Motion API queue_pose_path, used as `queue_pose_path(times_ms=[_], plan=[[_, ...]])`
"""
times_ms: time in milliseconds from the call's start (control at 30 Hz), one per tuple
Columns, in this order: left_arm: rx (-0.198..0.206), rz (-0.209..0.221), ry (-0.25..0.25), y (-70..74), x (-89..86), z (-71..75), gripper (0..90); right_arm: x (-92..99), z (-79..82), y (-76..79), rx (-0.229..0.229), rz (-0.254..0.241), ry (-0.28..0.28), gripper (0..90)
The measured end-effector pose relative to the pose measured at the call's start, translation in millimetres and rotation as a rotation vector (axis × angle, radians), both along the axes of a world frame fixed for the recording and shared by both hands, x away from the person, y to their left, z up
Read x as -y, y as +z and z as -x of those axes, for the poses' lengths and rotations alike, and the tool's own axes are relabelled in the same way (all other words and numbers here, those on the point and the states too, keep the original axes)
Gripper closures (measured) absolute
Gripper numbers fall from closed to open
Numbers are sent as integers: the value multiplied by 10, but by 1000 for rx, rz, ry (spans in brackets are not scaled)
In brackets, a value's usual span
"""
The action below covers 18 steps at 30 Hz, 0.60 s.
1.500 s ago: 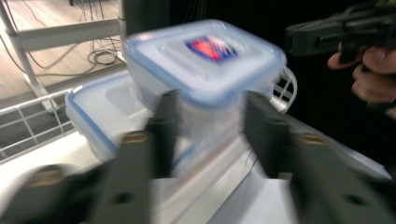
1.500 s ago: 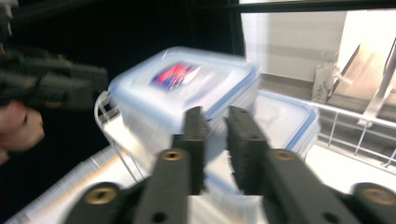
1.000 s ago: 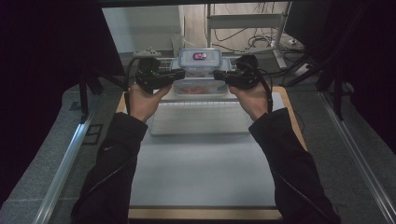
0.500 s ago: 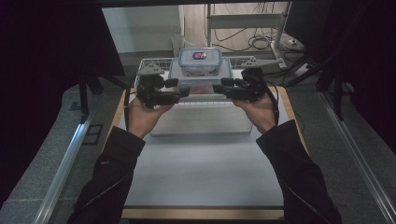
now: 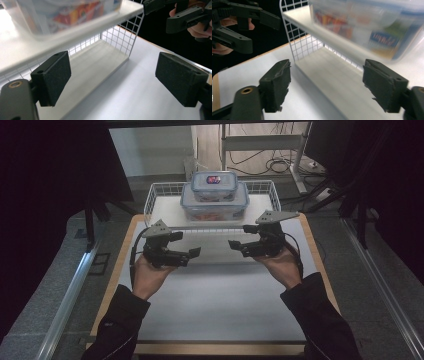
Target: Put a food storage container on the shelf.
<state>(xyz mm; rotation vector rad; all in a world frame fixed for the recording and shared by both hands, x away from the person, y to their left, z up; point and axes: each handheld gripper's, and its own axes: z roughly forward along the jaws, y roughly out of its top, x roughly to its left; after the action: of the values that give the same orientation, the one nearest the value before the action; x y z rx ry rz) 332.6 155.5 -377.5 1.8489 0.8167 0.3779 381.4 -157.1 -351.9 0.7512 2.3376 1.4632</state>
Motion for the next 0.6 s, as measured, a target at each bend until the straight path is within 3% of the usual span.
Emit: queue_pose_path(times_ms=[300, 400, 600], plan=[[-5, 3, 2, -303, -21, 214, 91, 26, 154, -223, 2, 33, -1, 119], [4, 9, 7, -372, -30, 273, 86, 49, 193, -298, -3, 38, 2, 99], [45, -20, 18, -519, -19, 414, 72, 135, 269, -478, -22, 21, 4, 71]])
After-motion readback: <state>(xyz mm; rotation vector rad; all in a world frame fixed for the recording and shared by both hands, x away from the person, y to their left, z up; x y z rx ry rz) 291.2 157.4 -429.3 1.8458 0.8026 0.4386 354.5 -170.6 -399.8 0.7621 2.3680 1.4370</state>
